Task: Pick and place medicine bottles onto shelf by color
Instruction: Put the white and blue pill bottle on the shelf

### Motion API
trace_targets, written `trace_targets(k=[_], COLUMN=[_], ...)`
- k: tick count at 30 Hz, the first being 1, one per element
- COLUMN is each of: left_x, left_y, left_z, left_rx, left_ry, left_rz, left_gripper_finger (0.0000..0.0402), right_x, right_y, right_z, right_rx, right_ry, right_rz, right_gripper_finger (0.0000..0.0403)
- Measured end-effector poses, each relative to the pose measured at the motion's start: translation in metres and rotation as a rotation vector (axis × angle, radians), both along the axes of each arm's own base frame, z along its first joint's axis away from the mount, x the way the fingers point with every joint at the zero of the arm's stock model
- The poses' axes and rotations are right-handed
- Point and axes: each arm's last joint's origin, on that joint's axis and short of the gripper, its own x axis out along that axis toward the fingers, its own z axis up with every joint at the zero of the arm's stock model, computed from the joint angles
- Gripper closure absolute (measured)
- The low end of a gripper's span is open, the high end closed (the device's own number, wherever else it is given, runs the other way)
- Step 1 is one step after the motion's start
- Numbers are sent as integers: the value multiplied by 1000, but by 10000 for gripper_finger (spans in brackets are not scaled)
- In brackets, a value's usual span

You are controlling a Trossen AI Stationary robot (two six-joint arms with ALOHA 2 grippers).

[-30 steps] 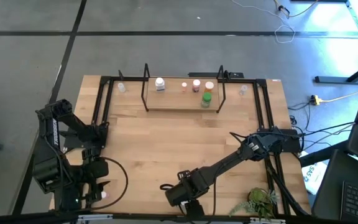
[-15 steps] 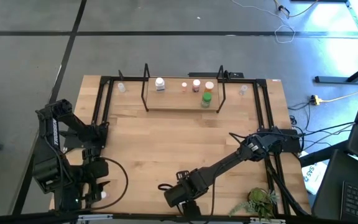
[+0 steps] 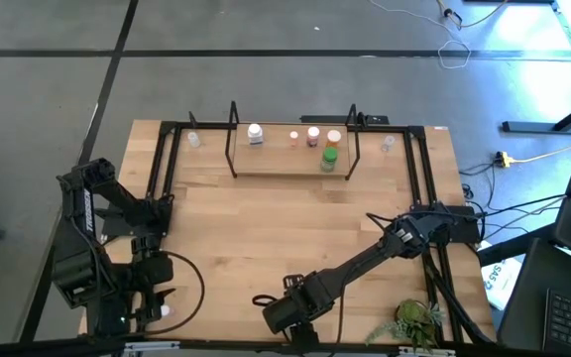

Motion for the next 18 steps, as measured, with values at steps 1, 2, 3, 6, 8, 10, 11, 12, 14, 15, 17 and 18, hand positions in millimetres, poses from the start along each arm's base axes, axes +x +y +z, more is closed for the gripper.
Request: trace_targets(k=[1,2,3,6,8,10,11,12,14,15,17,18], left_x=[0,0,0,0,0,0,0,0,0,0,0,0], left_y=[0,0,0,0,0,0,0,0,0,0,0,0], left_z=[0,0,0,0,0,0,0,0,0,0,0,0], left_rx=[0,0,0,0,0,0,0,0,0,0,0,0], left_ry=[0,0,0,0,0,-1,0,0,0,-1,-1,0], left_rz=[0,0,0,0,0,0,0,0,0,0,0,0], left_gripper_finger=[126,126,126,126,126,126,126,126,126,126,126,126], right_x=[0,0,1,2,2,2,2,2,2,3,3,3], right_y=[0,0,1,3,3,3,3,2,2,2,2,2], right_z=[-1,-3,-7,-12,-11,-10,-10,-10,-10,-10,-10,-10], right_rx=[0,-4,-4,2,8,-4,-11,-15,-17,-20,-39,-47], right_ry=[4,14,25,35,27,15,11,9,7,4,-6,-11], right_rz=[-8,-13,-13,-10,-10,-10,-12,-15,-16,-17,-31,-41], right_gripper_finger=[169,169,169,169,169,169,169,169,169,169,169,169])
